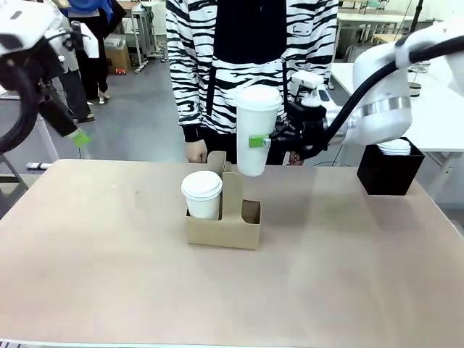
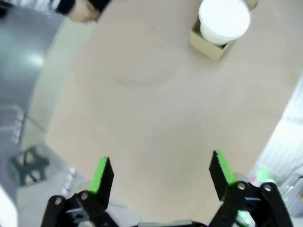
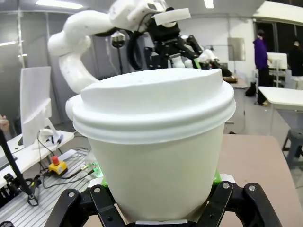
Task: Pour a drink into a cup and package it in a carrier.
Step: Insert the held 600 ml Paper Cup into the Cup Carrier.
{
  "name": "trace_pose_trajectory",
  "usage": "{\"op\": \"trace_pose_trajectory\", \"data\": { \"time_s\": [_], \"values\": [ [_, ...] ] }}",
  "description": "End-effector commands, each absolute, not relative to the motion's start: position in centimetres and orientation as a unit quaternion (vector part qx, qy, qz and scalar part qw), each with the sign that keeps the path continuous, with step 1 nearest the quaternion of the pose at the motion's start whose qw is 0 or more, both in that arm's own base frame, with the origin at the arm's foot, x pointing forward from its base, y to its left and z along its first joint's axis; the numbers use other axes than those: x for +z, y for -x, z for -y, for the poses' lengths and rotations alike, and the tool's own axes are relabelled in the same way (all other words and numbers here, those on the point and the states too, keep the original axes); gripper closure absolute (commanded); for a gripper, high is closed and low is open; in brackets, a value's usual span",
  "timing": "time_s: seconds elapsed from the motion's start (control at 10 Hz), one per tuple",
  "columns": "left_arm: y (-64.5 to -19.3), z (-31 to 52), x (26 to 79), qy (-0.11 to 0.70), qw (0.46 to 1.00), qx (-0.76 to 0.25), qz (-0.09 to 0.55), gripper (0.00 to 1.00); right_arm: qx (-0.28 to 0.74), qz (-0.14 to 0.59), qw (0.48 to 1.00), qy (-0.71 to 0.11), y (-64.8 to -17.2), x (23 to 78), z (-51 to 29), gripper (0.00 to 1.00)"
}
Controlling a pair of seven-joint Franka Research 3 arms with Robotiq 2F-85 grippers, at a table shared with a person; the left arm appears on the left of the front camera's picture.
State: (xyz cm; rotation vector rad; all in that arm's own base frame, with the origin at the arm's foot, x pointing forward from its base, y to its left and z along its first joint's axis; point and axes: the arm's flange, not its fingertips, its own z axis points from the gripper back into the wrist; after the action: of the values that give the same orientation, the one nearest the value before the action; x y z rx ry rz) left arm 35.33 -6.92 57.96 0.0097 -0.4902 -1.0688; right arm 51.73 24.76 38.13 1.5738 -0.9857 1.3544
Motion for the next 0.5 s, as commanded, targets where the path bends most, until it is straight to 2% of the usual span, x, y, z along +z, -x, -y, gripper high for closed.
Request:
{"op": "trace_pose_trajectory", "data": {
  "time_s": [0.0, 0.2, 0.3, 0.4],
  "values": [
    [-34.9, 5.3, 55.9, 0.025, 0.778, -0.564, 0.277, 0.00, 0.557, 0.384, 0.373, -0.636, -52.2, 37.3, -26.0, 0.19],
    [-35.6, 4.9, 55.5, 0.036, 0.780, -0.565, 0.266, 0.00, 0.563, 0.379, 0.362, -0.639, -51.8, 35.3, -27.0, 0.19],
    [-35.0, 5.6, 56.2, 0.003, 0.787, -0.558, 0.264, 0.00, 0.562, 0.372, 0.359, -0.646, -51.3, 34.3, -27.0, 0.19],
    [-35.0, 5.6, 56.2, 0.003, 0.787, -0.558, 0.264, 0.00, 0.560, 0.363, 0.355, -0.655, -51.2, 32.9, -27.3, 0.19]
  ]
}}
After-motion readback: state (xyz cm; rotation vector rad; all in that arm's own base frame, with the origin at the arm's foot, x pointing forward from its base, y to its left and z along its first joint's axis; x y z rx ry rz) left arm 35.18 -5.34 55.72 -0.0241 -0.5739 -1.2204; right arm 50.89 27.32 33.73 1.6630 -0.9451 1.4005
